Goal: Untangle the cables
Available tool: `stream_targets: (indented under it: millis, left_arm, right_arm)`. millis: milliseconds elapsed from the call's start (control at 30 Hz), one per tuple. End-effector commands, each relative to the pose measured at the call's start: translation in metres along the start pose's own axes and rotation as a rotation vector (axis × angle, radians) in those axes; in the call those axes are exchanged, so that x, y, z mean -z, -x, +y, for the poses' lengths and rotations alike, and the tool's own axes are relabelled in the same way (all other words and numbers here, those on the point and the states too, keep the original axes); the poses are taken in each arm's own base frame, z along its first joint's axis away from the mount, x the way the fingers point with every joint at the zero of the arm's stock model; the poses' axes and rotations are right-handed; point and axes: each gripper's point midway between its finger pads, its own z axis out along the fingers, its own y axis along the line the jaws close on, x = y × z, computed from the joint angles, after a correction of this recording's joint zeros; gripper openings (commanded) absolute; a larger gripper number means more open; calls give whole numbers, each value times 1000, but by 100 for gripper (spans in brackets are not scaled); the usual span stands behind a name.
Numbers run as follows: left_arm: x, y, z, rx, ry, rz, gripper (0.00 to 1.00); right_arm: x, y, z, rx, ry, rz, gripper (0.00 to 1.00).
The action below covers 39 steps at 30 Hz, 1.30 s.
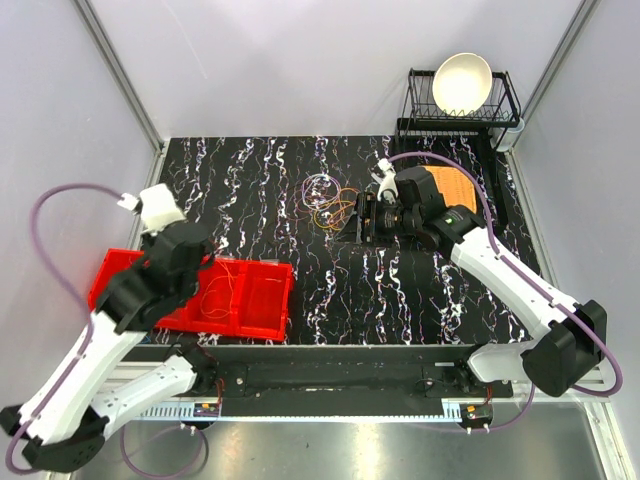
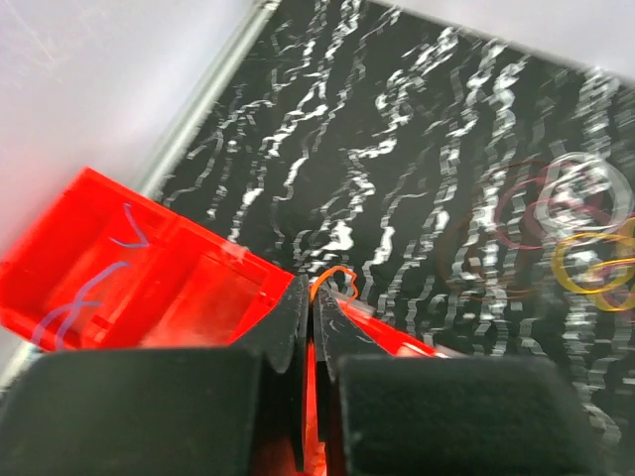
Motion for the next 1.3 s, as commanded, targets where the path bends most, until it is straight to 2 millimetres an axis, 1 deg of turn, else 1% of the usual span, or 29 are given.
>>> stream_targets:
  millis: [0,67,133,167,267,300,367,400,467,500,533,567,600,633,667,700,733,800,833,867,900,933,967,1033,1067,1100,1167,1200,1267]
  left_arm:
    - [14,-3,6,166,-53,16,0]
    - [15,-15,12,189,-41,45,0]
    - [12,-34,15,179,-19,81,0]
    - [11,-41,14,218,-10,99,0]
    - [7,-69,8,249,2,175,0]
    - [3,-83,8,241,18,200,0]
    - [-1,-97,9,266,58,225,0]
    - [-4,-108,13,253,87,237,0]
    - [-9,-118,15,256,126,241,0]
    - [-13,-129,18,233,144,249,0]
    - [-18,-128,9,260,116,241,0]
    - [-22,-139,10,224,111,254,0]
    - [-24,-143,8,243,93,270,0]
    - [-30,-142,-1,276,62,257,0]
    - [-34,-153,0,245,56,273,0]
    - [-40,-153,-6,282,34,282,0]
    - [-44,-159,-6,285,37,295,0]
    - [-51,-177,-2,271,52,349,0]
    - [-56,-178,-6,283,41,347,0]
    - [-59,-186,-5,267,39,359,0]
    - [-64,-186,-10,280,25,353,0]
    - [-66,-188,-10,283,25,348,0]
    - [-69,-194,-9,272,32,353,0]
    - [-77,-192,-11,295,26,336,0]
    - [-81,-198,-10,290,33,346,0]
    - [-85,-196,-14,313,19,341,0]
    - [-92,-204,-16,312,20,365,0]
    - [-96,-201,-24,336,-7,360,0]
    - [-103,-205,-30,334,-20,374,0]
  right_arm:
    - [6,6,11,36,30,-34,69]
    - [3,6,9,31,27,-29,69]
    - [2,7,10,28,31,-27,69]
    - [-1,6,9,26,32,-23,69]
    - [-3,6,9,19,36,-21,69]
    - [-4,6,8,17,37,-21,69]
    - [-4,3,6,12,34,-18,69]
    - [-5,2,5,10,34,-14,69]
    - [-5,-1,3,6,32,-9,69]
    - [-6,-2,1,4,29,-6,69]
    - [-6,-3,1,4,29,-6,69]
    - [-7,-5,-2,0,24,1,69]
    - [-8,-7,-2,-3,26,6,69]
    - [-10,-9,-3,-2,26,10,69]
    - [-11,-9,-5,-5,24,11,69]
    - [-11,-11,-5,-9,27,17,69]
    - [-12,-11,-6,-11,28,18,69]
    - [-13,-12,-7,-12,27,22,69]
    - [-14,-12,-8,-10,27,22,69]
    - [-15,-14,-9,-11,23,26,69]
    - [-15,-14,-9,-11,23,26,69]
    - [-17,-14,-11,-13,22,28,69]
    - [-17,-14,-10,-11,24,30,69]
    - [-19,-15,-12,-12,23,37,69]
    - [-20,-16,-13,-12,22,41,69]
    - [-21,-16,-13,-11,22,41,69]
    - [-21,-15,-14,-9,19,40,69]
    - [-22,-15,-15,-7,17,40,69]
    - [-22,-15,-15,-3,15,40,69]
